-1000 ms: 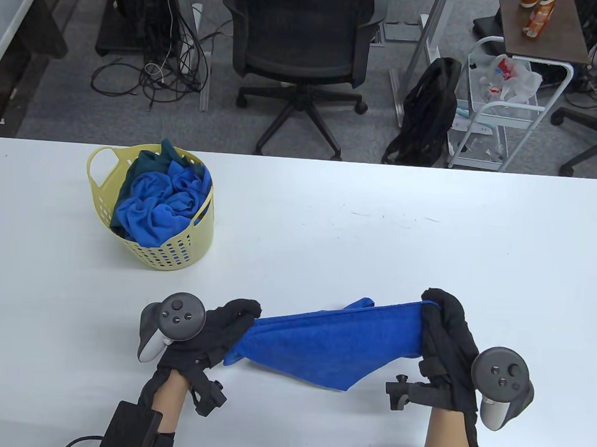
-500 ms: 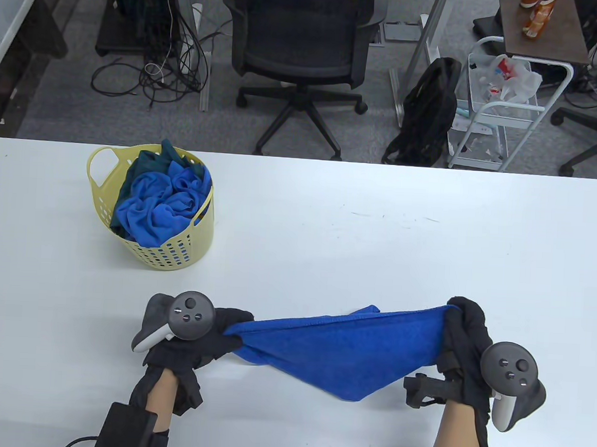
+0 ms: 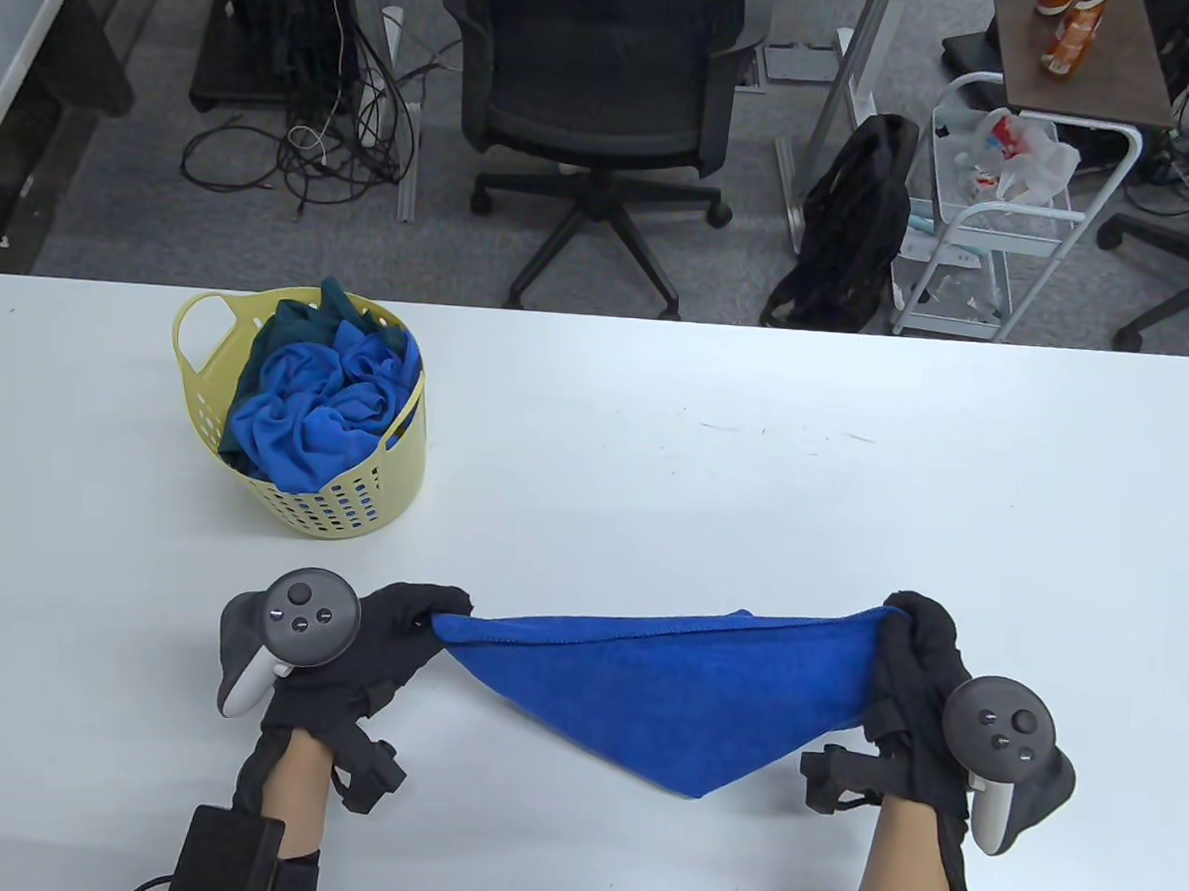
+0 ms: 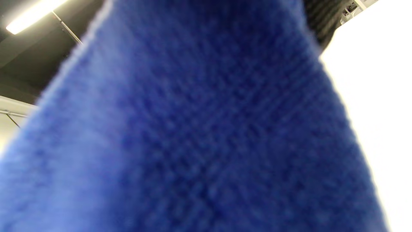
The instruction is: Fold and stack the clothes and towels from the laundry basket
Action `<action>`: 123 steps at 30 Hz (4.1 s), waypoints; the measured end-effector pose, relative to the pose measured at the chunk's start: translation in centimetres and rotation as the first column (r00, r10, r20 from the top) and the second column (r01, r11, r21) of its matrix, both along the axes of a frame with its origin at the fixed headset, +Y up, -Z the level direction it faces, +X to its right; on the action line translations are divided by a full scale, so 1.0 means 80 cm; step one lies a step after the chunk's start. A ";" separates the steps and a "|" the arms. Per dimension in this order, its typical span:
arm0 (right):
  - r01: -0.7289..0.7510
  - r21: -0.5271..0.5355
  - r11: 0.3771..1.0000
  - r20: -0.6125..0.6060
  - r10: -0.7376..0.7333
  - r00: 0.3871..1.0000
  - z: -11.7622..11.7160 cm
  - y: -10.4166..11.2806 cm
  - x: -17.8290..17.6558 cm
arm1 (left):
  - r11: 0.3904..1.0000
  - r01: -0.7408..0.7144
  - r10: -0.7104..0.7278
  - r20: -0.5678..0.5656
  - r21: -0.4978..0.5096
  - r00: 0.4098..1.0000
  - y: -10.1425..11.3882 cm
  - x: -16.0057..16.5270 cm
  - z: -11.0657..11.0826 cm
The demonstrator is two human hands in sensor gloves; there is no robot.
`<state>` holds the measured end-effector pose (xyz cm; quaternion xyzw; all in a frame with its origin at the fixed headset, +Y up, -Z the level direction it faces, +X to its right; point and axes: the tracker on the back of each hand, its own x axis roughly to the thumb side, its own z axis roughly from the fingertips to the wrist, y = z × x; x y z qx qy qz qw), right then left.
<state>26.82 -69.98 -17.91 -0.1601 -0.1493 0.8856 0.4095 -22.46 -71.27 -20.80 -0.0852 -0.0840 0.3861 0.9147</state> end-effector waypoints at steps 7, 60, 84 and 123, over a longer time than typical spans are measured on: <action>0.028 -0.015 1.000 -0.048 -0.028 0.998 -0.004 -0.004 -0.004 | 0.880 -0.472 0.470 -0.038 -0.064 0.882 -0.020 0.000 -0.005; 0.309 -0.143 0.940 -0.342 -0.340 0.876 -0.010 -0.001 0.009 | 0.941 -0.332 0.328 -0.058 -0.072 0.943 0.006 -0.086 0.009; 0.411 0.569 0.712 -0.436 -0.162 0.885 -0.028 0.175 0.025 | 0.675 -0.074 0.203 -0.089 0.734 0.975 0.205 0.016 -0.032; 0.424 0.443 0.790 -0.579 -0.109 0.808 -0.044 0.157 0.047 | 0.676 -0.304 0.359 0.061 0.672 0.931 0.179 -0.004 -0.045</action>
